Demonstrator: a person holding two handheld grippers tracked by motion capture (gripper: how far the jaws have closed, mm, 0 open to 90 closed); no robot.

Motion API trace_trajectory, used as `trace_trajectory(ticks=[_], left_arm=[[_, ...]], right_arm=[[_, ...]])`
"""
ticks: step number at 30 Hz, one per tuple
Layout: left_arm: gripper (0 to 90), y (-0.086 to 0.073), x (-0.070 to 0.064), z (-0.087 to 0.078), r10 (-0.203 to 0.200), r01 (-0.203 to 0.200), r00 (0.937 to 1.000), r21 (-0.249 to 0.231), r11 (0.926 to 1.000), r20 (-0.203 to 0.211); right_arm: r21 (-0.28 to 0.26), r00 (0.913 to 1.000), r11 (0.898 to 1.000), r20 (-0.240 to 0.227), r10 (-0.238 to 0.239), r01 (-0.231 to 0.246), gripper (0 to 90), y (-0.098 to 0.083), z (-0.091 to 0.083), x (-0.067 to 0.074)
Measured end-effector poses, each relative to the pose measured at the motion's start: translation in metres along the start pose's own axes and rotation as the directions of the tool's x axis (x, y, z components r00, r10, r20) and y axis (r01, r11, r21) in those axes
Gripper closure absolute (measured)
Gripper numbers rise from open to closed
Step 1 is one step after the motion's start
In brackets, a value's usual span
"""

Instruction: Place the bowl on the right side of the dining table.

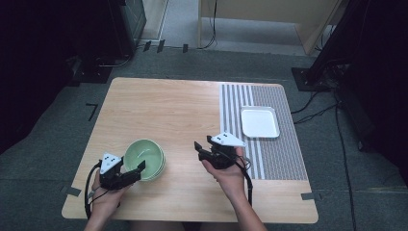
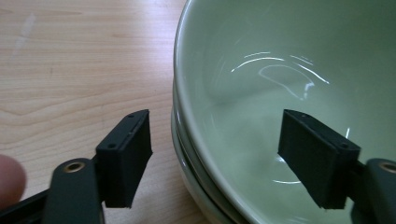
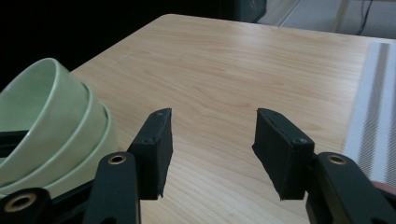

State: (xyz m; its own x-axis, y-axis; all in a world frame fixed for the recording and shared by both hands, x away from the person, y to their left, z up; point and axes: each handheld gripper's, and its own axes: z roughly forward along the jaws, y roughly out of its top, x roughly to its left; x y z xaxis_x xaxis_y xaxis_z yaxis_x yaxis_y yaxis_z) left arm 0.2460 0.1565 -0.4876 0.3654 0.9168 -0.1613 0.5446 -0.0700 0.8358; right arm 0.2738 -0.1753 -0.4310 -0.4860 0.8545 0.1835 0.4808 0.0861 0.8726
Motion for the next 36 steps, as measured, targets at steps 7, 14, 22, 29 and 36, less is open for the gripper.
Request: trace_trajectory(ticks=[7, 14, 22, 29, 36], left_arm=[[39.0, 0.000, -0.002, 0.000, 0.010, -0.009, 0.9998, -0.022, 0.9997, 0.015], [41.9, 0.000, -0.002, 0.000, 0.007, -0.007, 0.9999, -0.029, 0.9996, 0.008], [42.7, 0.000, -0.002, 0.000, 0.011, -0.011, 0.9999, -0.031, 0.9994, -0.004], [42.7, 0.000, -0.003, 0.000, 0.019, -0.019, 0.9997, -0.034, 0.9993, -0.013], [44.0, 0.001, -0.008, -0.001, 0.033, -0.034, 0.9987, -0.034, 0.9989, -0.038]], right_arm=[[-0.007, 0.9978, 1.000, -0.059, -0.030, 0.029, 52.6, 0.003, 0.014, 0.025], [-0.041, 0.9881, 0.999, -0.153, -0.018, 0.012, 58.2, 0.010, 0.031, 0.055], [-0.002, 0.9825, 1.000, -0.186, 0.013, -0.013, 61.7, 0.017, 0.044, 0.079], [0.068, 0.9910, 0.997, -0.130, -0.033, 0.042, 70.8, 0.010, 0.064, 0.100], [0.040, 0.9915, 0.991, -0.018, -0.129, 0.130, 80.4, 0.003, 0.073, 0.111]])
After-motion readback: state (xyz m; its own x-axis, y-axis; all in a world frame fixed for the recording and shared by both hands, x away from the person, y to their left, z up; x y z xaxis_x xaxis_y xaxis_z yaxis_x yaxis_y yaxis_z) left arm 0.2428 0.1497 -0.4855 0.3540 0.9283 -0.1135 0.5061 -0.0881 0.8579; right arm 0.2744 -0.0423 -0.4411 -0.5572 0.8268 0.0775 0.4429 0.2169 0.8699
